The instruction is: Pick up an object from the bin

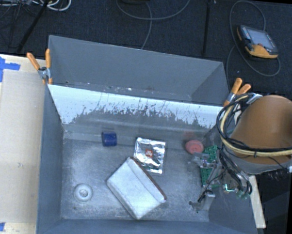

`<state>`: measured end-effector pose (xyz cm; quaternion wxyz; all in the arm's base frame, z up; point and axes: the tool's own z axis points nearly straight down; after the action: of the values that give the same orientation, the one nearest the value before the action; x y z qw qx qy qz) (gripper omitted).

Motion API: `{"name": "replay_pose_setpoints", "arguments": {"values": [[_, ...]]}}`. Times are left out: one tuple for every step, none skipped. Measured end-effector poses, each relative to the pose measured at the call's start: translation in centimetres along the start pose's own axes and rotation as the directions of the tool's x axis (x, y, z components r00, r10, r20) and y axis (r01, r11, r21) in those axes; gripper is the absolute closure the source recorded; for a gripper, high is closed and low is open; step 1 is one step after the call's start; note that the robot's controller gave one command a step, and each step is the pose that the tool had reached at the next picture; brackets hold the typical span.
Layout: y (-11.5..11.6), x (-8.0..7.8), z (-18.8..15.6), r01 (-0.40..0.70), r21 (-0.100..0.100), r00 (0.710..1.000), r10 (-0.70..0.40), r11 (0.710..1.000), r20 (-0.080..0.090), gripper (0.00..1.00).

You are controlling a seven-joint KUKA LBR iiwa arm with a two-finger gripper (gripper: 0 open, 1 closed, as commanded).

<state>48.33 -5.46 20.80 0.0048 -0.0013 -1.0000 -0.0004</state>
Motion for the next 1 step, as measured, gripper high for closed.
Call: {"name": "replay_pose_setpoints", "arguments": {"values": [[3.13, -4.7, 12.36, 0.259, 0.0, 0.966, -0.259, 0.966, 0.004, 0.0]]}}
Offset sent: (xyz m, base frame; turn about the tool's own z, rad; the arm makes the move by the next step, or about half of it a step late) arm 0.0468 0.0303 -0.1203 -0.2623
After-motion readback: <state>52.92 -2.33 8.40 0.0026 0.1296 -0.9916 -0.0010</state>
